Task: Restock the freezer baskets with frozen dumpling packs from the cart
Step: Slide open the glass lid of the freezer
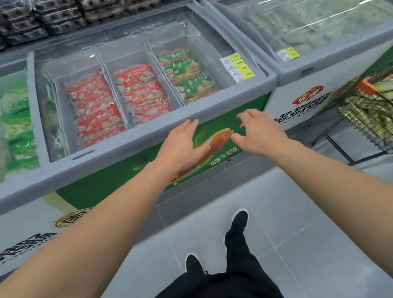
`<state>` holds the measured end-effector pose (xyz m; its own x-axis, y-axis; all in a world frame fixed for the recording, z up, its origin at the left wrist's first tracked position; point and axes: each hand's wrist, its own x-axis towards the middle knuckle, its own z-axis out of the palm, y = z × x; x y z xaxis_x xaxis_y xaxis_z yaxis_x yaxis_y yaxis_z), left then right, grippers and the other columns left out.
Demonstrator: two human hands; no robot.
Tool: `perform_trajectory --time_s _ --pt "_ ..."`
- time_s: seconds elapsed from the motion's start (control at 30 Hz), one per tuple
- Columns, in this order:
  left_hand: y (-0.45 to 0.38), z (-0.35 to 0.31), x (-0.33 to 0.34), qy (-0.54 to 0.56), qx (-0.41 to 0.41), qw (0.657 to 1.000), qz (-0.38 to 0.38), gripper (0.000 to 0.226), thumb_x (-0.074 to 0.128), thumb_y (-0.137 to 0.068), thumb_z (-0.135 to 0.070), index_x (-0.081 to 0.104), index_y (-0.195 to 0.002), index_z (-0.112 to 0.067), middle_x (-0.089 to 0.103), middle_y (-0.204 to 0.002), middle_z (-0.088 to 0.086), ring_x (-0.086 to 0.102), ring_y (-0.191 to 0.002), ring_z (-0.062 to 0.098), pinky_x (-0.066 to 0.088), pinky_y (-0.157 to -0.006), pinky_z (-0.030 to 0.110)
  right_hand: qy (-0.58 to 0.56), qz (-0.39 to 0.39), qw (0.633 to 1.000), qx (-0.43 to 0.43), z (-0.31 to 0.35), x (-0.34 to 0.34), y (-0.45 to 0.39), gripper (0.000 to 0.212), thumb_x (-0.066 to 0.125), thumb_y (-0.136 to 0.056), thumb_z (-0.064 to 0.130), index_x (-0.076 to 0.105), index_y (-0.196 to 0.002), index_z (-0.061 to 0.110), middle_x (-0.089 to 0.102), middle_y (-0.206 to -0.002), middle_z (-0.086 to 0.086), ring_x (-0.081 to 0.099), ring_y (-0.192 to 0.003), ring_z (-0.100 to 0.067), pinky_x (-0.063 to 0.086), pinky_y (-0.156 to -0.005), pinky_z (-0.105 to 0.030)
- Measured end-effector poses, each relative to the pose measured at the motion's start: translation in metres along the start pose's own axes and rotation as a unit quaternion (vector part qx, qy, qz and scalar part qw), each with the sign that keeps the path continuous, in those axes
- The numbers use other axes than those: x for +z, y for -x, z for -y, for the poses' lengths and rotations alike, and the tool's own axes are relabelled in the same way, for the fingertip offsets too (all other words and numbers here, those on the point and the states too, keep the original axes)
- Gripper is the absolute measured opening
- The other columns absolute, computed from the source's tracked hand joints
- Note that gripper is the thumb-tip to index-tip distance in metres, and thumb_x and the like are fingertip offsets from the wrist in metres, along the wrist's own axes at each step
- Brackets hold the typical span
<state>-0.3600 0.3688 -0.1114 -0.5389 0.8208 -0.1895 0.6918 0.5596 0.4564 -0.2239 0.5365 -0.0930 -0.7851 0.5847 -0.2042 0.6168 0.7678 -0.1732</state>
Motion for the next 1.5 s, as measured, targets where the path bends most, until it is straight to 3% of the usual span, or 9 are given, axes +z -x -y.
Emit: perform_trajectory --time_s 0.23,0.43,0.57,1.0,1.2,1.3,1.5 --pt "-0.091 -0.011 0.010 0.000 -0.038 0.999 0.024 0.081 0.058 -0.093 -0.051 0.020 -0.159 -0.024 0.021 -0.166 0.003 0.019 -0.152 0.023 0.023 -0.123 0.043 -0.043 0.020 0.999 -0.010 -0.057 0.009 -0.091 0.069 0.053 -0.091 0.047 0.039 -0.148 0.011 0.043 -0.147 -0.009 0.043 -0.133 -0.032 0.038 -0.110 -0.044" --pt "-0.165 -0.024 0.012 0.011 -0.089 0.996 0.003 0.079 0.059 -0.093 -0.049 0.024 -0.158 -0.021 0.023 -0.165 0.007 0.020 -0.152 0.025 0.020 -0.124 0.040 -0.052 0.054 0.996 -0.047 -0.099 -0.010 -0.177 0.065 0.054 -0.095 0.040 0.036 -0.150 0.010 0.037 -0.153 -0.011 0.034 -0.139 -0.035 0.031 -0.113 -0.042" --pt "-0.211 -0.030 0.011 0.015 -0.108 0.994 -0.011 0.080 0.061 -0.092 -0.049 0.026 -0.158 -0.020 0.024 -0.164 0.008 0.023 -0.151 0.026 0.020 -0.123 0.039 -0.062 0.066 0.994 -0.056 -0.114 -0.019 -0.231 0.064 0.054 -0.094 0.038 0.037 -0.149 0.010 0.038 -0.153 -0.012 0.034 -0.139 -0.036 0.035 -0.111 -0.045" --pt "-0.373 0.004 -0.015 0.040 -0.104 0.994 0.011 0.079 0.061 -0.094 -0.044 0.025 -0.158 -0.016 0.025 -0.163 0.014 0.024 -0.150 0.030 0.020 -0.121 0.037 -0.109 0.070 0.991 -0.028 -0.128 -0.027 -0.388 0.067 0.058 -0.090 0.041 0.043 -0.144 0.004 0.043 -0.147 -0.017 0.041 -0.134 -0.038 0.035 -0.110 -0.041" --pt "-0.448 -0.006 -0.017 0.019 -0.083 0.996 0.028 0.080 0.060 -0.092 -0.049 0.027 -0.157 -0.015 0.027 -0.162 0.015 0.026 -0.149 0.032 0.022 -0.123 0.042 -0.129 0.066 0.989 0.011 -0.156 -0.031 -0.436 0.058 0.064 -0.089 0.028 0.045 -0.138 0.002 0.046 -0.140 -0.018 0.046 -0.126 -0.039 0.038 -0.101 -0.040" --pt "-0.495 -0.018 -0.006 0.017 -0.085 0.996 0.027 0.080 0.055 -0.089 -0.051 0.029 -0.156 -0.016 0.028 -0.162 0.013 0.026 -0.149 0.031 0.024 -0.122 0.045 -0.168 0.072 0.983 0.016 -0.177 -0.028 -0.464 0.064 0.064 -0.087 0.027 0.040 -0.142 0.002 0.046 -0.141 -0.018 0.045 -0.127 -0.038 0.040 -0.105 -0.042" --pt "-0.561 -0.053 0.009 0.015 -0.045 0.999 0.014 0.065 0.053 -0.099 -0.039 0.029 -0.156 -0.017 0.025 -0.163 0.015 0.023 -0.150 0.032 0.018 -0.123 0.040 -0.162 0.097 0.982 -0.010 -0.204 -0.015 -0.485 0.057 0.059 -0.085 0.029 0.044 -0.135 0.005 0.057 -0.125 -0.017 0.048 -0.117 -0.039 0.044 -0.095 -0.044"
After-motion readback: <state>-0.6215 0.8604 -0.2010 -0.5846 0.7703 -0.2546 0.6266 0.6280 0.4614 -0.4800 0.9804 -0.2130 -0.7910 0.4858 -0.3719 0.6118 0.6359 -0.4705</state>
